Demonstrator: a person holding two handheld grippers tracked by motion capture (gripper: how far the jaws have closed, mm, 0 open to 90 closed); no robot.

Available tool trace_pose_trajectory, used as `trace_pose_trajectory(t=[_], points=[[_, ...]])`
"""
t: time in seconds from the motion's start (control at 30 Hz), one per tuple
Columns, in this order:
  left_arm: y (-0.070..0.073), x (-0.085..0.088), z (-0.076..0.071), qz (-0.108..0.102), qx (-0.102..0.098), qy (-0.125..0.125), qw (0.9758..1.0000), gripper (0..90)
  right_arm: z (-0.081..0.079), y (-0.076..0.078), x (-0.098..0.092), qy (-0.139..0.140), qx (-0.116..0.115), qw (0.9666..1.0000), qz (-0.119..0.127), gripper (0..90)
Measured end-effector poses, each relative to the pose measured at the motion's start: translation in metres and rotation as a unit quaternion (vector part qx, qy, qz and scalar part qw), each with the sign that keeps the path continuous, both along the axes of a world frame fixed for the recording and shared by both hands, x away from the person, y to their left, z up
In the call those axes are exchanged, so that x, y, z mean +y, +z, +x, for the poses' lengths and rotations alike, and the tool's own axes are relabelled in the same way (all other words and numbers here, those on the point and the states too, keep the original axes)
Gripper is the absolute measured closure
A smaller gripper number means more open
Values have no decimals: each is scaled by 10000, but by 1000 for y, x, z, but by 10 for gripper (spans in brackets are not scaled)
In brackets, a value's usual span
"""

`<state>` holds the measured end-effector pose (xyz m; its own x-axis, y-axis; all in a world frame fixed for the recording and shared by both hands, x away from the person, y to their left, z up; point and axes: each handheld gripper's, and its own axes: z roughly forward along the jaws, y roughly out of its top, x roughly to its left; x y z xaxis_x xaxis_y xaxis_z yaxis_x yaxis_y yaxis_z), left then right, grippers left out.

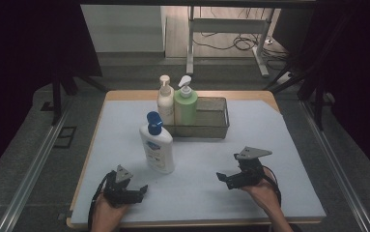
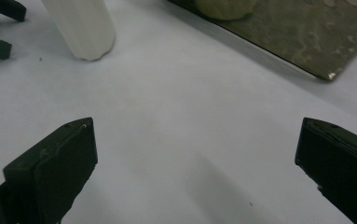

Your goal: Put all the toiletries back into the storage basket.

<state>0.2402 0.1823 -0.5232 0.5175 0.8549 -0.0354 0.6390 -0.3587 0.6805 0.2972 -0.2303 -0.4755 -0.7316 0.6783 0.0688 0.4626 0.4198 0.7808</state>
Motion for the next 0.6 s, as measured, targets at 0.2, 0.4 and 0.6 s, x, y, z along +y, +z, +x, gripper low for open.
trace_pose_trajectory(t=[0.2, 0.4, 0.6], points=[[0, 0, 0, -2, -3, 2, 10000, 119, 3, 8, 18, 233, -9, 9997, 27, 0], [0, 0, 0, 4, -11, -8, 10000, 119, 8, 15, 34, 395, 7, 9991, 121, 0], [0, 0, 0, 3, -17, -4, 10000, 119, 13, 24, 49, 464, 11, 9985, 276, 0]])
